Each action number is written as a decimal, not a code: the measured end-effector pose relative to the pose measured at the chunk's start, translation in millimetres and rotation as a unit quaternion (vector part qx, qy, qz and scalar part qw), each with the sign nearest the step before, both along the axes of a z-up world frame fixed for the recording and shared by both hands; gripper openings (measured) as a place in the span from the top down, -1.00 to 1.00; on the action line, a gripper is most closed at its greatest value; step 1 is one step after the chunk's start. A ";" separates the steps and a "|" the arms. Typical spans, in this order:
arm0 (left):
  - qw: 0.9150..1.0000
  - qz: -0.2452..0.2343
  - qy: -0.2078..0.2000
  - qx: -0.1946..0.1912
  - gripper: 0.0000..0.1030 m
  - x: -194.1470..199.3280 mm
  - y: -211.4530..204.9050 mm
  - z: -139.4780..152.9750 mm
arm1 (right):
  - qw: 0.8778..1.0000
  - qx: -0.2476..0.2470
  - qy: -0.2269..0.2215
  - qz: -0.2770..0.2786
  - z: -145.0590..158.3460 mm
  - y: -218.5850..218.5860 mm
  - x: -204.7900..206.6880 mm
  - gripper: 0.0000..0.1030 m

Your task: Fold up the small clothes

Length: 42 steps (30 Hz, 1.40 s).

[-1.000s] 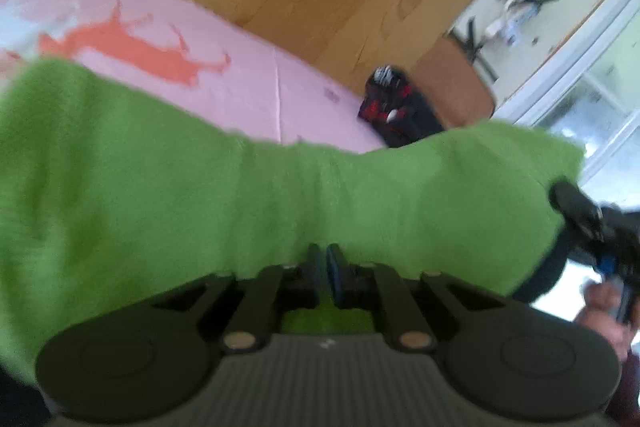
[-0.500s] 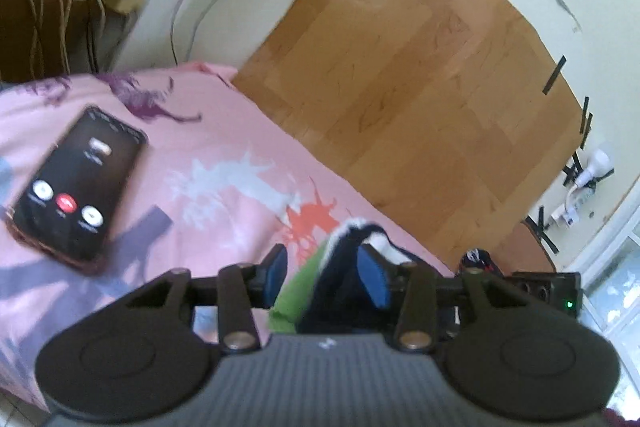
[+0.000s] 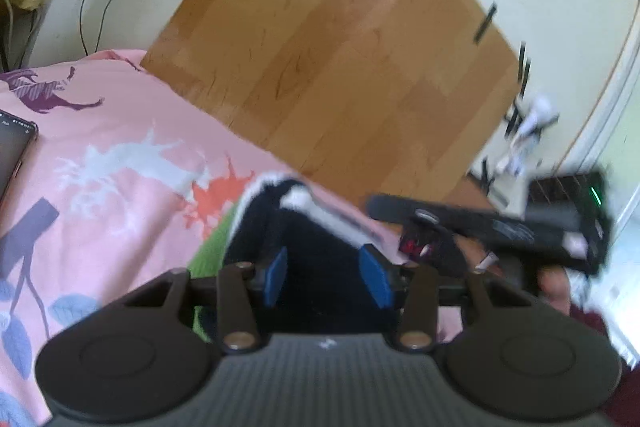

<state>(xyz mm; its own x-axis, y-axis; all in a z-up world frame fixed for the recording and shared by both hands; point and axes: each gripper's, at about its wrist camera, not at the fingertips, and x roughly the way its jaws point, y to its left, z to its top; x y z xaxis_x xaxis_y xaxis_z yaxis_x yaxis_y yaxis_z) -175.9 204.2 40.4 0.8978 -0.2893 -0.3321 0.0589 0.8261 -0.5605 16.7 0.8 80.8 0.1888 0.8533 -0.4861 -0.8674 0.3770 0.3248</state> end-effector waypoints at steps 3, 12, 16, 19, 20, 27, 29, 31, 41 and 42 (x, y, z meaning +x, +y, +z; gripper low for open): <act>0.992 0.037 0.085 0.081 0.29 14.7 -17.1 -22.6 | 0.999 -0.040 -0.013 -0.015 -61.4 28.4 13.1 0.48; 0.988 0.073 0.053 0.124 -0.93 3.9 -13.0 6.0 | 0.996 0.062 0.014 -0.066 -40.4 -31.9 5.0 -0.50; 0.992 0.060 0.078 0.077 -1.00 12.3 5.6 -5.6 | 0.990 0.082 0.072 -0.092 -55.6 -90.4 -3.2 -0.66; 0.993 0.028 0.116 0.018 -1.00 21.0 13.6 -25.2 | 0.984 0.067 0.144 -0.084 -79.8 -104.9 -8.7 -0.67; 0.992 0.011 0.123 -0.009 -1.00 22.4 14.8 -32.1 | 0.983 0.060 0.158 -0.077 -85.8 -106.7 -12.5 -0.67; 0.990 -0.017 0.097 -0.100 -0.99 17.1 13.3 -58.5 | 0.984 0.056 0.170 -0.019 -106.8 -58.4 -22.4 -0.87; 0.993 -0.010 0.083 -0.083 -0.80 19.3 7.5 -60.4 | 0.986 0.059 0.155 -0.022 -106.6 -42.9 -17.1 -0.82; 0.995 0.005 0.091 -0.040 -0.53 32.2 0.3 -55.5 | 0.988 0.043 0.142 -0.046 -105.6 -27.1 -4.2 -0.13; 0.991 0.129 0.036 0.030 -0.15 174.1 75.3 24.8 | 0.993 0.105 0.015 -0.060 -35.6 77.2 128.8 0.14; 0.987 0.154 0.024 0.041 -0.17 191.4 82.7 31.5 | 0.991 0.114 0.011 -0.062 -32.7 90.2 146.1 0.12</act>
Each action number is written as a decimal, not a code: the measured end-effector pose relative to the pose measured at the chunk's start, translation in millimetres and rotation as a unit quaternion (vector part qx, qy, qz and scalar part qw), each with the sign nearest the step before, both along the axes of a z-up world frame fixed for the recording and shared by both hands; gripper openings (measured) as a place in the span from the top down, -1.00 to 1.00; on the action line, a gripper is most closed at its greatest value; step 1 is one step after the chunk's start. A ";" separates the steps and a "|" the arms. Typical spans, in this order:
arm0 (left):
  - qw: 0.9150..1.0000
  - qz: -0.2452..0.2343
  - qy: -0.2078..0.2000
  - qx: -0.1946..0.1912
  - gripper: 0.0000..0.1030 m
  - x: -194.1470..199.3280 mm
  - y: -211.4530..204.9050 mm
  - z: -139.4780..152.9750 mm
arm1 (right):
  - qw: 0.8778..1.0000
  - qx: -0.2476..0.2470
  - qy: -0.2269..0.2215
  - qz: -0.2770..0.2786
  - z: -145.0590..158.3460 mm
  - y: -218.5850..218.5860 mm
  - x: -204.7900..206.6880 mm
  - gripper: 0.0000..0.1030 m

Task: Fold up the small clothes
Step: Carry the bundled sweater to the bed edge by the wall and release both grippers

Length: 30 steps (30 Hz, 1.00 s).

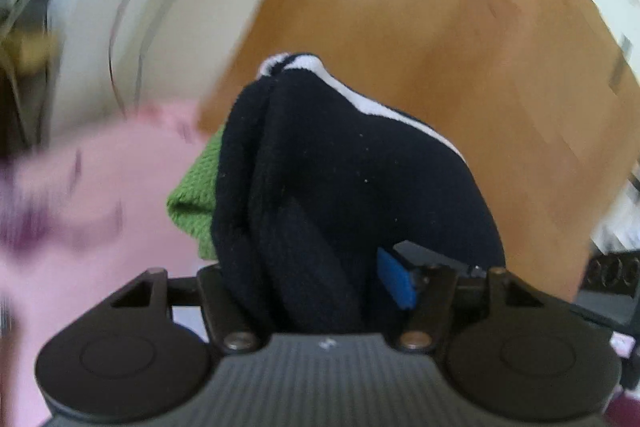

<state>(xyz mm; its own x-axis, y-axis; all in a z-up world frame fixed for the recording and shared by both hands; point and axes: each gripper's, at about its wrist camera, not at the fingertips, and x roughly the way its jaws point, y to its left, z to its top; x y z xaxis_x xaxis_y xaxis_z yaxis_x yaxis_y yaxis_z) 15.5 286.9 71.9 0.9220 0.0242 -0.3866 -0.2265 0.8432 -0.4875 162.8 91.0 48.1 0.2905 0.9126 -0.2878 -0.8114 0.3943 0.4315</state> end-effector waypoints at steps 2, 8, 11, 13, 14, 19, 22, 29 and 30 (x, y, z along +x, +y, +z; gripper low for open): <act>0.999 0.048 -0.010 0.002 -0.15 35.6 18.7 0.4 | 1.000 0.004 -0.010 -0.017 1.8 32.1 34.9 0.08; 0.985 0.145 0.085 -0.041 -0.14 120.5 65.9 -71.0 | 0.983 -0.112 0.005 -0.147 -60.5 102.5 106.9 -0.32; 0.988 0.135 0.064 -0.043 -0.17 114.5 68.4 -69.1 | 0.987 -0.054 0.048 -0.144 -87.5 73.2 110.2 -0.47; 0.986 0.161 0.041 0.004 -0.35 103.8 58.1 -63.9 | 0.987 -0.027 0.064 -0.148 -85.5 51.1 104.2 -0.47; 0.984 0.171 0.051 0.028 -0.38 104.6 52.3 -64.2 | 0.986 -0.017 0.063 -0.153 -83.8 38.9 96.9 -0.47; 0.981 0.165 0.097 0.028 -0.33 106.5 34.1 -73.0 | 0.985 -0.036 0.049 -0.162 -78.3 -13.9 40.1 -0.46; 0.980 0.153 0.121 0.043 -0.33 91.2 10.1 -73.1 | 0.985 -0.038 0.055 -0.162 -79.3 -40.3 -0.3 -0.46; 0.974 0.139 0.154 0.096 -0.45 20.4 -78.0 -63.9 | 0.981 -0.060 0.066 -0.172 -74.9 -76.8 -47.4 -0.47; 0.971 0.142 0.165 0.104 -0.52 10.5 -90.9 -66.5 | 0.980 -0.068 0.062 -0.174 -75.8 -80.6 -54.5 -0.47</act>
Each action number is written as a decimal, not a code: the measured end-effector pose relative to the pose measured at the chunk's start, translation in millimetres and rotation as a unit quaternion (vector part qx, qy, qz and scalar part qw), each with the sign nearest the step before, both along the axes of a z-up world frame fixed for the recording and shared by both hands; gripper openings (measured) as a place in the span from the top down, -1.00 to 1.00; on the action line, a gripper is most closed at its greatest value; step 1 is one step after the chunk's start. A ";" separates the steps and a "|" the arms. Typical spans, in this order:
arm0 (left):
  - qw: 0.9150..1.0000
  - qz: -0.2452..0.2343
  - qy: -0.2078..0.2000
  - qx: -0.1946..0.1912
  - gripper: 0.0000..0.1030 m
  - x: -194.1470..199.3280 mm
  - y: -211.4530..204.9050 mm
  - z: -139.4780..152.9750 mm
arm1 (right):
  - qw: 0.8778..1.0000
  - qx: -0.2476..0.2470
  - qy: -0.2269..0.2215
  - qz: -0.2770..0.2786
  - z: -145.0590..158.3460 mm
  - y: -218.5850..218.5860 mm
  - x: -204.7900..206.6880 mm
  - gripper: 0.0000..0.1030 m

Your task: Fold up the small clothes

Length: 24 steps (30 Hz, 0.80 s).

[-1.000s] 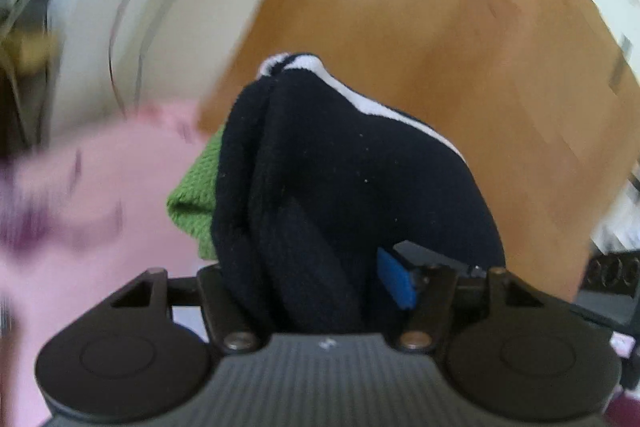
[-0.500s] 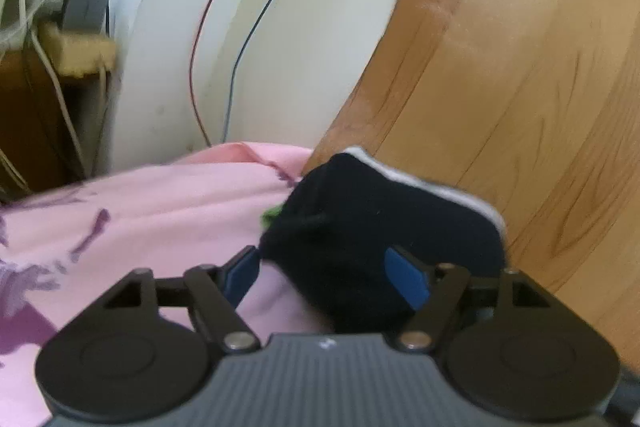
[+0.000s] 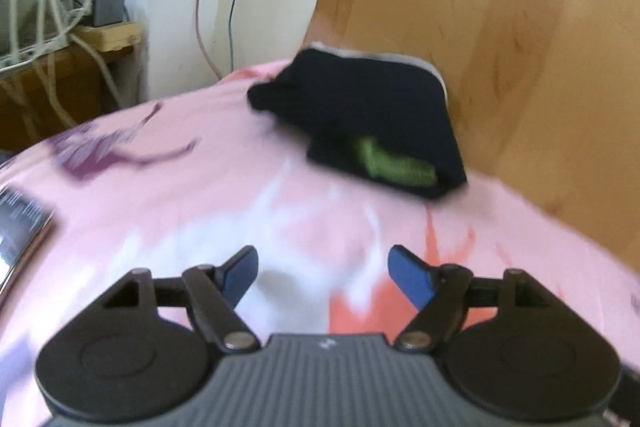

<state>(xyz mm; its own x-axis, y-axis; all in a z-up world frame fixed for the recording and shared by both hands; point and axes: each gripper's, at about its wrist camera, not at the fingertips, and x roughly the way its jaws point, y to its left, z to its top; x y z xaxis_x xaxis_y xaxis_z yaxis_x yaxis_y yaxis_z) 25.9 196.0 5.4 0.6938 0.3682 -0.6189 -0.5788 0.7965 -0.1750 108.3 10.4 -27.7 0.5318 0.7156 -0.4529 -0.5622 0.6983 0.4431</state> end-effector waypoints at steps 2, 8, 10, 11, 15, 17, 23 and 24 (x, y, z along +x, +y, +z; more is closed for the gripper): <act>0.999 0.014 0.017 0.024 -0.57 -17.6 -21.3 -2.2 | 1.000 -0.017 -0.008 -0.007 -4.6 -12.3 -17.8 -0.47; 0.997 0.048 0.037 0.053 -0.82 -56.4 -54.5 -2.0 | 0.999 0.006 -0.027 -0.027 -7.9 -49.7 -54.1 -0.60; 0.996 0.063 0.043 0.051 -0.82 -60.9 -55.1 -2.4 | 0.999 0.031 -0.024 -0.037 -8.8 -57.9 -52.6 -0.67; 0.995 0.071 0.040 0.054 -0.82 -62.5 -55.1 -1.7 | 0.998 0.040 -0.020 -0.036 -9.0 -58.1 -49.4 -0.67; 0.994 0.073 0.053 0.062 -0.84 -60.2 -55.4 -3.0 | 0.999 0.041 -0.026 -0.020 -7.5 -59.1 -52.5 -0.78; 0.994 0.070 0.053 0.063 -0.87 -60.5 -56.0 -4.5 | 0.999 0.034 -0.030 -0.017 -7.0 -57.4 -53.6 -0.81; 0.994 0.075 0.036 0.070 -0.99 -65.7 -57.2 -2.9 | 0.999 0.033 -0.010 -0.016 -10.1 -59.8 -48.8 -0.81; 0.994 0.075 0.036 0.070 -0.99 -65.8 -57.1 -2.6 | 0.999 0.034 -0.007 -0.017 -10.9 -59.8 -47.9 -0.81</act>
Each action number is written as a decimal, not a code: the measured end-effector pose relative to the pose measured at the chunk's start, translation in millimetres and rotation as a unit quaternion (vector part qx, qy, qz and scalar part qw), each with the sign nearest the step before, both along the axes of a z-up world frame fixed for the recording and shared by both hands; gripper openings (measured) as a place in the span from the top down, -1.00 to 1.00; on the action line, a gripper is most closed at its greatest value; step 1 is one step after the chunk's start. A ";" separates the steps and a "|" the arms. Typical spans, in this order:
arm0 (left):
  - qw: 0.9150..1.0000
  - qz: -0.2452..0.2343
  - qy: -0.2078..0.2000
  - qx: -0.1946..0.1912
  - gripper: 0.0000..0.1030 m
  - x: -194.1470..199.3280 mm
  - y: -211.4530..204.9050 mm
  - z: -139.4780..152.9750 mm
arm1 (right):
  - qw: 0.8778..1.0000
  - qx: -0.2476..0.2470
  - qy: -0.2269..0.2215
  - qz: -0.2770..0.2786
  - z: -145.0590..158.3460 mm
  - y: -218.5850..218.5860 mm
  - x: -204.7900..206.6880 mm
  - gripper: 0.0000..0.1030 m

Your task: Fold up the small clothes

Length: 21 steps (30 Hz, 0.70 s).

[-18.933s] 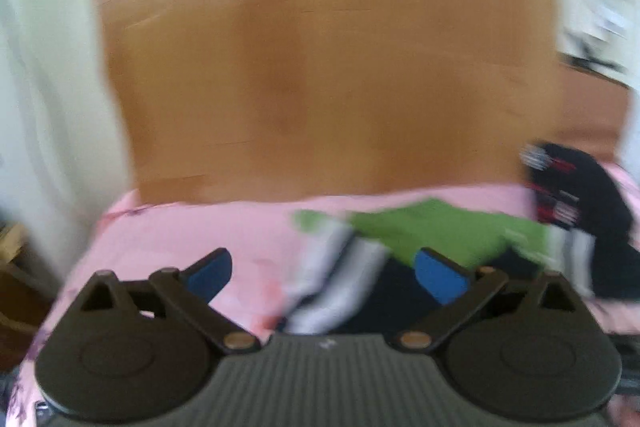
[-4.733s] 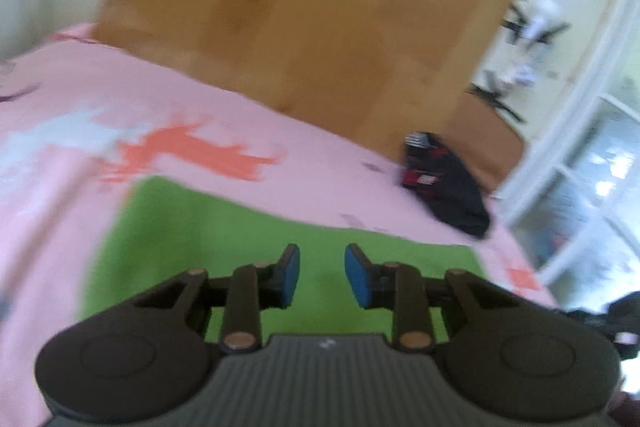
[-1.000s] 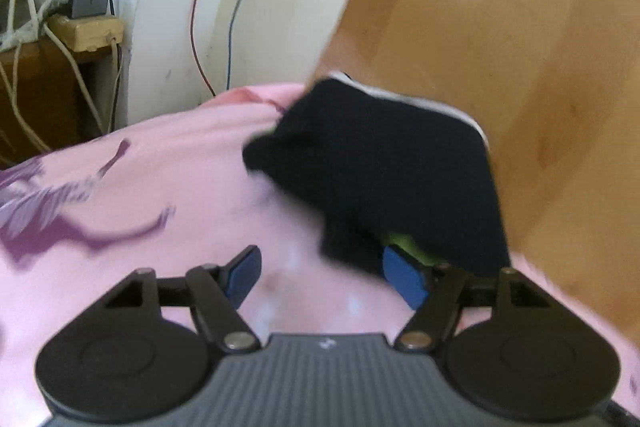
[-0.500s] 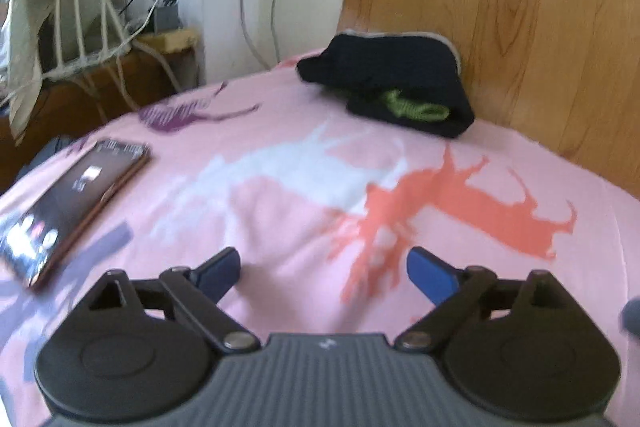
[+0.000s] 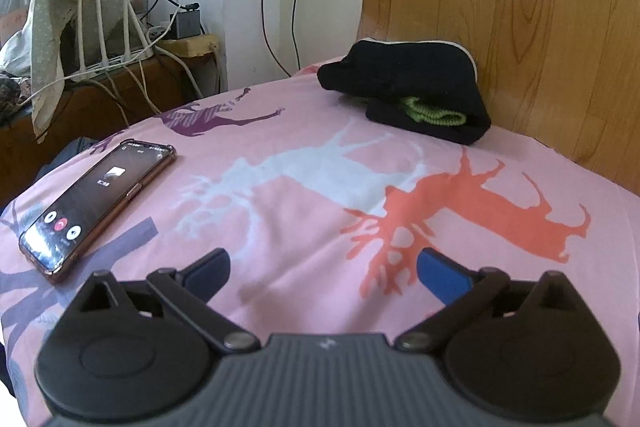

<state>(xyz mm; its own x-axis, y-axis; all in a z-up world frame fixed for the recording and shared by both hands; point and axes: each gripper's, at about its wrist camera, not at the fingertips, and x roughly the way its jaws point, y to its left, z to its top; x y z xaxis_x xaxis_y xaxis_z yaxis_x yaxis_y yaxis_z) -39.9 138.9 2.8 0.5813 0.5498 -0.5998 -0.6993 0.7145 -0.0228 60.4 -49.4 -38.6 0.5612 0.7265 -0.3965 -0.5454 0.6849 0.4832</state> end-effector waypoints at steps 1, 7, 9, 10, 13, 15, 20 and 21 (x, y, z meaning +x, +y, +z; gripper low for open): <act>1.000 -0.001 0.000 0.000 -1.00 -0.1 0.6 0.0 | 1.000 0.001 0.003 0.000 -0.4 -0.6 0.7 -0.81; 1.000 -0.001 -0.004 0.003 -1.00 -1.0 -0.7 0.4 | 1.000 -0.002 0.002 0.000 -0.4 0.8 -0.8 -0.81; 1.000 -0.001 -0.005 0.007 -1.00 -1.4 -2.3 0.8 | 1.000 -0.002 0.003 0.000 -0.2 1.0 -1.0 -0.81; 1.000 -0.002 -0.006 0.009 -1.00 -1.3 -2.4 1.0 | 1.000 -0.002 0.004 0.000 -0.1 0.9 -1.0 -0.81; 1.000 -0.004 -0.002 0.017 -1.00 -0.4 -4.3 1.4 | 1.000 -0.002 0.005 0.002 0.1 0.0 -0.5 -0.81; 1.000 -0.005 -0.001 0.025 -1.00 0.4 -7.2 1.8 | 1.000 -0.002 0.003 0.005 0.5 -0.4 -0.4 -0.81; 0.999 -0.009 -0.004 0.046 -1.00 -0.6 -11.8 3.4 | 1.000 -0.004 0.002 0.004 0.6 0.1 -0.9 -0.81; 0.999 -0.011 -0.007 0.049 -1.00 -1.2 -12.2 3.8 | 1.000 -0.004 0.002 0.005 0.7 -0.6 -0.6 -0.81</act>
<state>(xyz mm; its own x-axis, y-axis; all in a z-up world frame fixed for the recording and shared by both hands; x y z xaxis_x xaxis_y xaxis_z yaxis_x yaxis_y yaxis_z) -41.1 126.6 6.6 0.6021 0.5921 -0.5356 -0.6832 0.7293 0.0383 59.8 -49.9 -37.9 0.5530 0.7288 -0.4038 -0.5500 0.6834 0.4801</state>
